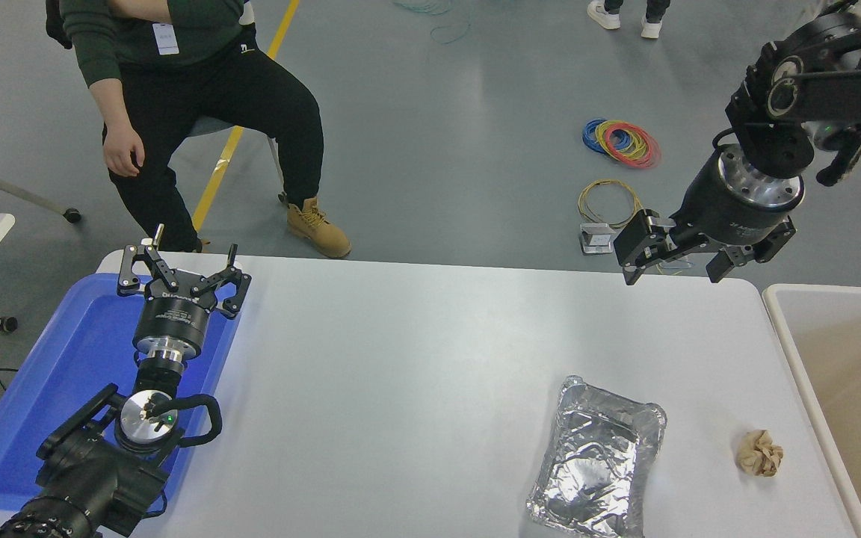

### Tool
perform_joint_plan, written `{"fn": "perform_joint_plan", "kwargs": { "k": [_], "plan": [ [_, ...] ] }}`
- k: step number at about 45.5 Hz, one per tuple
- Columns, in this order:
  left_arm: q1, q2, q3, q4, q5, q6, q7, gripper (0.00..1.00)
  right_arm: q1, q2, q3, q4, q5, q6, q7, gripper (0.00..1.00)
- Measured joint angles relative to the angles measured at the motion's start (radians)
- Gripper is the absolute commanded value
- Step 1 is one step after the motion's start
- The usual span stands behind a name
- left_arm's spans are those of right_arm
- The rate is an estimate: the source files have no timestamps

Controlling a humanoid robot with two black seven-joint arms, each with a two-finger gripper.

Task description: Pick up foil plate and place in dustbin

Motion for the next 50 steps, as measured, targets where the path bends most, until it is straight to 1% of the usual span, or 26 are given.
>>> {"fn": "perform_joint_plan", "kwargs": {
  "k": [20, 50],
  "plan": [
    [0.0, 0.0, -0.001, 0.0, 0.0, 0.0, -0.001, 1.0, -0.004, 0.0, 0.001, -0.001, 0.0, 0.0, 0.0, 1.0],
    [0.0, 0.0, -0.001, 0.0, 0.0, -0.001, -0.002, 1.0, -0.048, 0.02, 0.004, -0.077, 0.001, 0.0, 0.0, 1.0]
  ]
}}
